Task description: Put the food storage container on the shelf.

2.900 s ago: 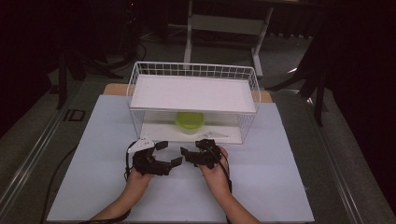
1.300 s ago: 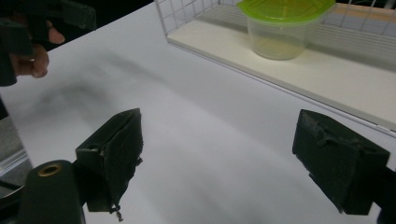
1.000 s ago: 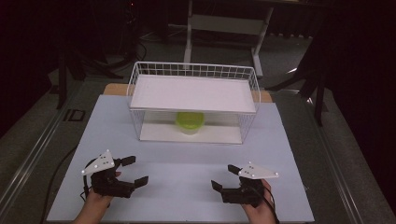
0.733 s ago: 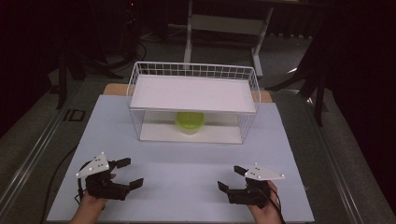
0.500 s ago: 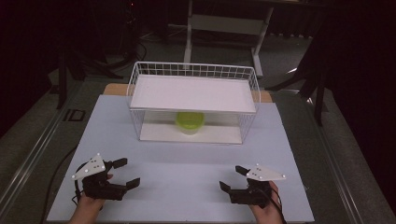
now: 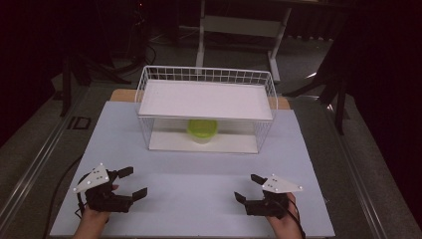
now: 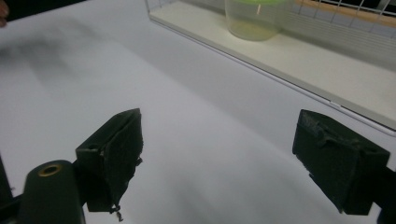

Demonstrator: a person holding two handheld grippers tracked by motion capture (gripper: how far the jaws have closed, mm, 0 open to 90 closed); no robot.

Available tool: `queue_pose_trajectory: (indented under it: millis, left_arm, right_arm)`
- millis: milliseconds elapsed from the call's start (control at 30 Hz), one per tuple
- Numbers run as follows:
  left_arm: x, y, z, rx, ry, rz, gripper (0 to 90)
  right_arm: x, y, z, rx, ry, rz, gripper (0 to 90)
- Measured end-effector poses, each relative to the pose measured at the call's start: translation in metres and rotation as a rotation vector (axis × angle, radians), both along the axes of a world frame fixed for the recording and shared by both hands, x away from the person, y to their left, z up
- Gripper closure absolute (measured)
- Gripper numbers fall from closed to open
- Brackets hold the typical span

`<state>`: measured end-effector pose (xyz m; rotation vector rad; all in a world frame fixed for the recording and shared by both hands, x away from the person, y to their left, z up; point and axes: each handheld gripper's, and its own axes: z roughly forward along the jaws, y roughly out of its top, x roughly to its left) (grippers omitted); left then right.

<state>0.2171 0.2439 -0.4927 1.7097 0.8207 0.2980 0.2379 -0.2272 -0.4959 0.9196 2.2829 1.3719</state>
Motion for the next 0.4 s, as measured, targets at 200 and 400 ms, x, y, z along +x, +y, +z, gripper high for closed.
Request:
queue_pose_trajectory:
  millis: [200,400]
  left_arm:
    - [-0.0004,0.0025,-0.0029,-0.004,0.025,0.013,7.2]
    - [0.0002,0.0053,-0.0041,-0.008,0.031,0.026,7.3]
  right_arm:
    - [0.0034,-0.004,-0.0054,0.0,0.009,-0.007,16.0]
    - [0.0055,-0.007,-0.0056,0.015,0.012,-0.016,16.0]
